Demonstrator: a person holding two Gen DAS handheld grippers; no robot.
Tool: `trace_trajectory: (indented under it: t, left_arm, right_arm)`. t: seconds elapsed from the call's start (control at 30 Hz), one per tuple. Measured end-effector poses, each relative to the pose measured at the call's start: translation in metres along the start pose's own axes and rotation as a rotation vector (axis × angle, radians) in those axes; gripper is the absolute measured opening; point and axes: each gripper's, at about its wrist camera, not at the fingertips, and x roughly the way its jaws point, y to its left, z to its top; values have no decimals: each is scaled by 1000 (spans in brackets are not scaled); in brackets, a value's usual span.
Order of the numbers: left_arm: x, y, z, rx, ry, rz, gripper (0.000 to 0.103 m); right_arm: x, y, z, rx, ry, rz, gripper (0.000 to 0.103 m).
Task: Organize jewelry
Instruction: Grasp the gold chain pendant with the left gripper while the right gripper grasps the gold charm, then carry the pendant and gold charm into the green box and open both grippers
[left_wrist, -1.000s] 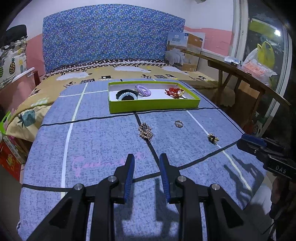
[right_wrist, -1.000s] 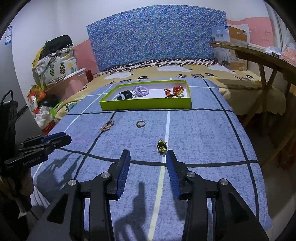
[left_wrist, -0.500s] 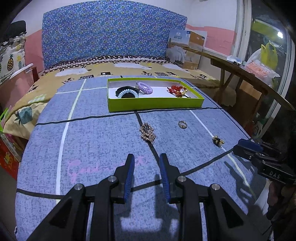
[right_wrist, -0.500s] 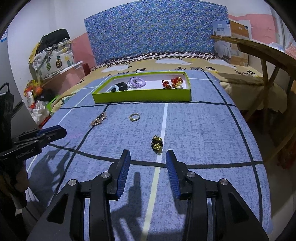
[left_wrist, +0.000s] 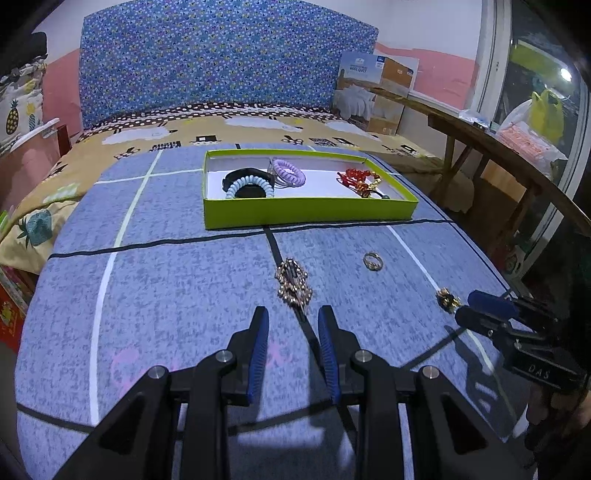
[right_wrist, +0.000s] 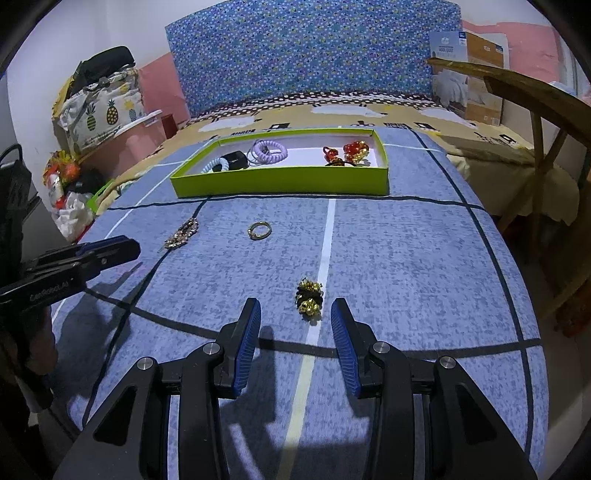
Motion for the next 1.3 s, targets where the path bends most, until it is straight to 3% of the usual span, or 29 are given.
trace_trajectory:
  t: [0.27, 0.33, 0.67, 0.73, 0.97, 1.13, 1.3]
  left_arm:
    - [26, -2, 14, -4, 42, 11, 29]
    - [32, -3, 15, -5, 60, 14, 29]
    - [44, -8, 17, 9, 105, 12, 20]
    - [45, -10, 18, 24, 106, 19, 20]
    - [44, -12, 18, 43, 103, 24, 19]
    - [41, -16, 17, 67, 90, 18, 4]
    - [40, -17, 18, 73, 91, 10, 4]
  right_arm:
    - [13, -4, 5, 0, 28, -9, 40]
    - [15, -5, 5, 0, 36, -6, 34]
    - [21, -1, 7, -22, 49, -13, 25]
    - [21, -1, 7, -23, 50, -15, 18]
    - [20, -1, 6, -24, 48, -10, 17]
    - [19, -2, 5, -18, 47, -3, 17]
    - [18, -1, 5, -15, 47, 0, 17]
